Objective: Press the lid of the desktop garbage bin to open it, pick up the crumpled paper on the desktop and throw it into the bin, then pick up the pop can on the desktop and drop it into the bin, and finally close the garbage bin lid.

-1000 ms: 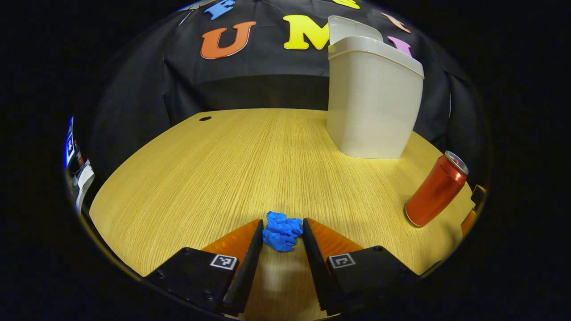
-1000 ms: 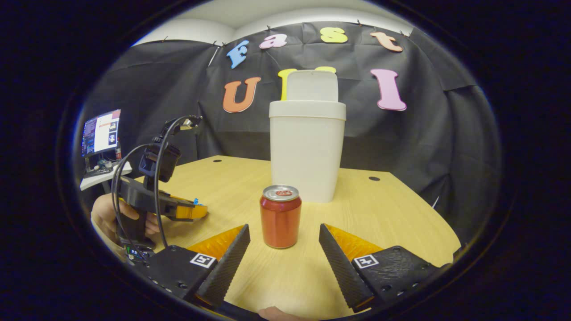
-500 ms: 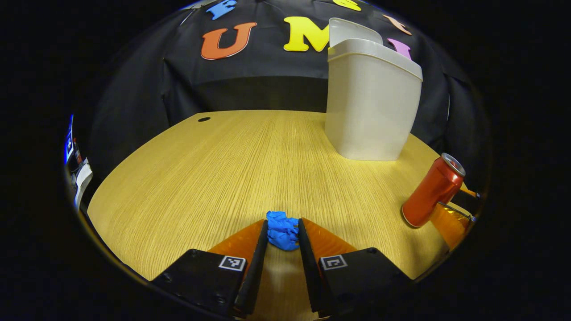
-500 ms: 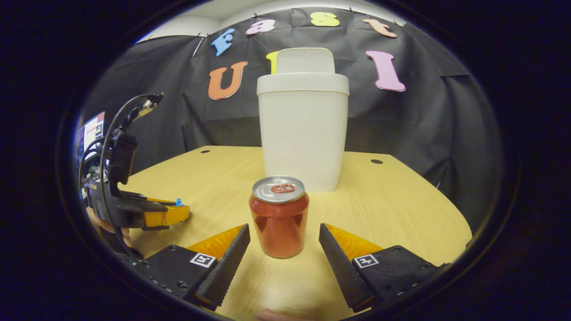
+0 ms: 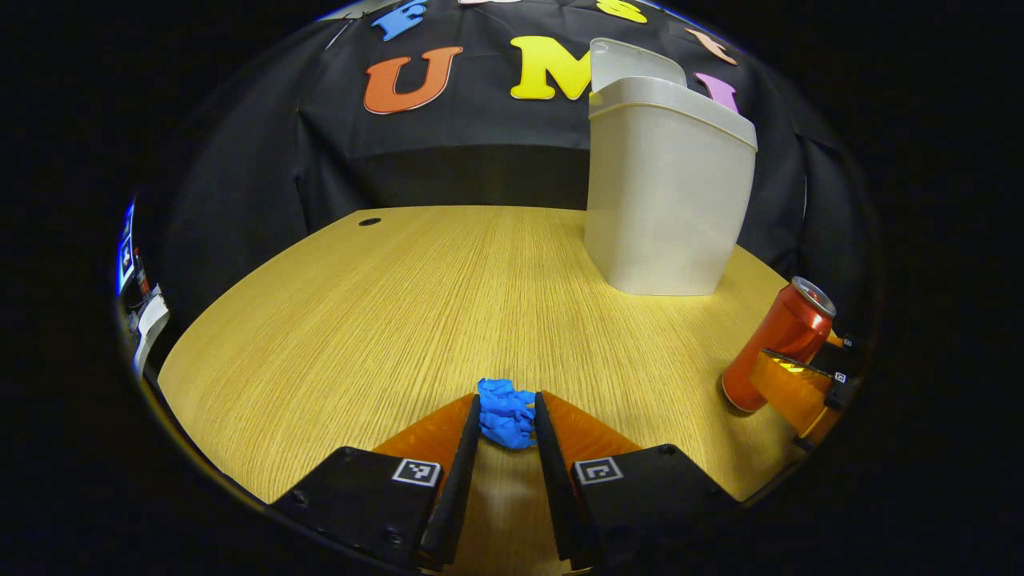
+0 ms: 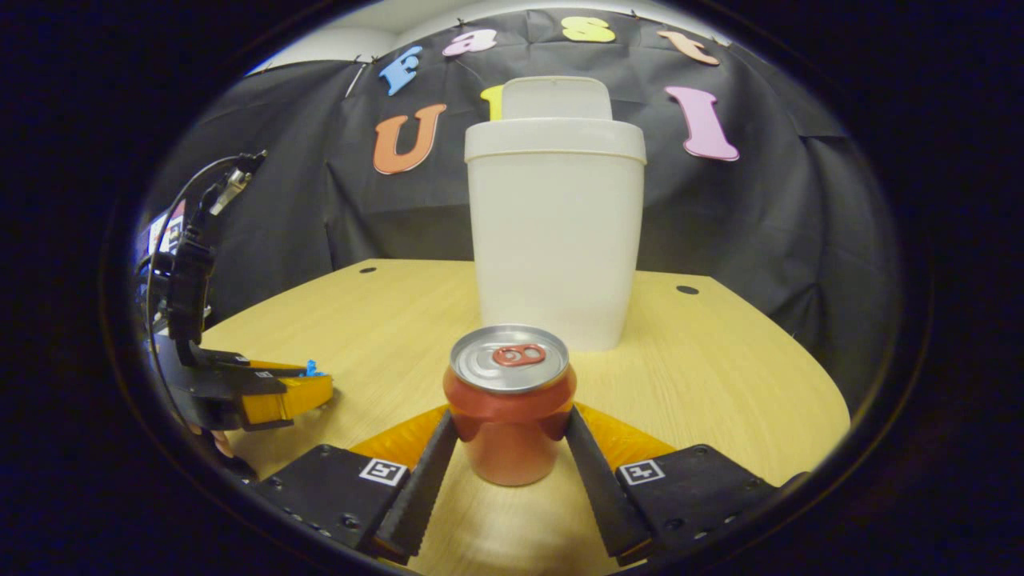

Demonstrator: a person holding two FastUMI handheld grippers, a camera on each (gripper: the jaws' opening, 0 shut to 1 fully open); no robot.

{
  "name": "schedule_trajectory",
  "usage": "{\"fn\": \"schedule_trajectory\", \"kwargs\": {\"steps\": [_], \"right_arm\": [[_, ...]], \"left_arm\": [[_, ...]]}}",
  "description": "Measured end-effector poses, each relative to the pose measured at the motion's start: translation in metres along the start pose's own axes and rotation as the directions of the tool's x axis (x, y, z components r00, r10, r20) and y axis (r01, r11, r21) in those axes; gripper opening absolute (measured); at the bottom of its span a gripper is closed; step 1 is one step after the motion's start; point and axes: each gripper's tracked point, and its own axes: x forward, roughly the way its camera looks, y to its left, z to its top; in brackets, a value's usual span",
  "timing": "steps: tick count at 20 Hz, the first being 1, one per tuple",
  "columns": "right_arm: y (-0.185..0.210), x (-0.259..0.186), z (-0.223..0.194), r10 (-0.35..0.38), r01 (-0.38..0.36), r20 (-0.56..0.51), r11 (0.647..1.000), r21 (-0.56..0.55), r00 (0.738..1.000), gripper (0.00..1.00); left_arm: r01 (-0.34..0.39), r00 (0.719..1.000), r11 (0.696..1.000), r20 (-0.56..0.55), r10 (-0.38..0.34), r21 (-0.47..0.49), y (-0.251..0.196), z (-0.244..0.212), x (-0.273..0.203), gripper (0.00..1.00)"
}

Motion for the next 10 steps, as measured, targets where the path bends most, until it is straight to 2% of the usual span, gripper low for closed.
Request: {"fn": "schedule_trajectory", "kwargs": {"steps": [3,7,10], "right_arm": [[-0.014,-0.018,0.029,-0.032,0.033,0.076,0.999,-0.012,0.997,0.79],[-0.030,-0.043,0.060,-0.034,0.035,0.145,0.999,-0.004,0.989,0.79],[-0.048,-0.061,0.080,-0.074,0.078,0.194,0.997,-0.013,0.978,0.79]], "left_arm": [[-0.022,1.000,1.000,0.015,0.022,-0.006,0.004,0.004,-0.004,0.47],[-0.094,0.988,0.994,0.119,0.100,-0.049,0.018,0.022,-0.008,0.47],[-0.074,0.989,0.995,0.126,0.082,-0.072,0.011,0.025,-0.006,0.47]]}}
